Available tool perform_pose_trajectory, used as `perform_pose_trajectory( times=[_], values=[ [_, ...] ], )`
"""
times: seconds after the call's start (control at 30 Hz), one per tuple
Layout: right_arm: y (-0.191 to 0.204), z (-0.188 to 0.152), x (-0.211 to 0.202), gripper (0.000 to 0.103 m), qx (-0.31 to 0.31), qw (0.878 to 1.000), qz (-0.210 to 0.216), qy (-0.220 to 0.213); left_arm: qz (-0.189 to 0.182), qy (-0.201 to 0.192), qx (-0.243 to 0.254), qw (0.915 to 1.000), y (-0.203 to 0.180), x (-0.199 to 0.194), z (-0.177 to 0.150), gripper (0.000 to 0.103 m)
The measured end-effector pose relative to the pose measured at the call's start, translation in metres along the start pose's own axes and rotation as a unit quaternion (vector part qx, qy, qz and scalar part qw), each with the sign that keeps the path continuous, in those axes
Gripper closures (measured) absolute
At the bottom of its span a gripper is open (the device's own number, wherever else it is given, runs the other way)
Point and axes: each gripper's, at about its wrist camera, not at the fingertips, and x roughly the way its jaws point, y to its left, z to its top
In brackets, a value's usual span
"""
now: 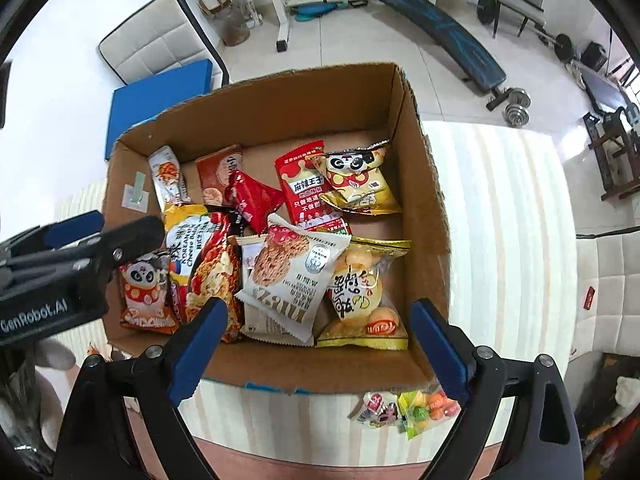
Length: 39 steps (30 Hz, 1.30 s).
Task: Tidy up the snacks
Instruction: 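Carry the red packet and cookie packet into the box and release both, then grasp the white candy packet with the left tool while the right tool grasps the colourful candy bag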
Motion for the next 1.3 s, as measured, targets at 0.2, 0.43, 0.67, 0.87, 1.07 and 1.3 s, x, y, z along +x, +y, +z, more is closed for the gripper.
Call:
perform_pose_trajectory(
  times=[0.2,0.43,0.67,0.87,1.07,1.3],
  values=[
    [0.003,-0.028,-0.028,0.007,-0.007,1.000,0.004,-0.029,0.010,-0.051,-0.022,0.9984,0.006,-0.034,-0.045,0.014],
    [-0.025,-0.082,-0.030,0.007,0.030,0.999,0.033,-0.006,0.008,-0.063,-0.063,0.9960,0.008,-0.038,-0.113,0.014],
    [-0.096,-0.132,0.021,0.007,0.110,0.992,0.033,0.047,0.007,-0.005,-0.086,0.9962,-0.003,0.010,-0.169,0.014],
    [-0.145,-0.145,0.072,0.007,0.139,0.987,0.015,0.083,0.001,0.049,-0.095,0.9943,-0.026,0.058,-0.194,0.014],
    [-0.173,-0.153,0.106,0.012,0.213,0.970,0.047,0.111,0.000,0.073,-0.086,0.9936,-0.056,0.087,-0.197,0.014],
    [-0.182,-0.157,0.105,0.037,0.249,0.962,0.072,0.084,0.009,0.077,-0.069,0.9946,-0.082,0.098,-0.187,0.014]
  ],
)
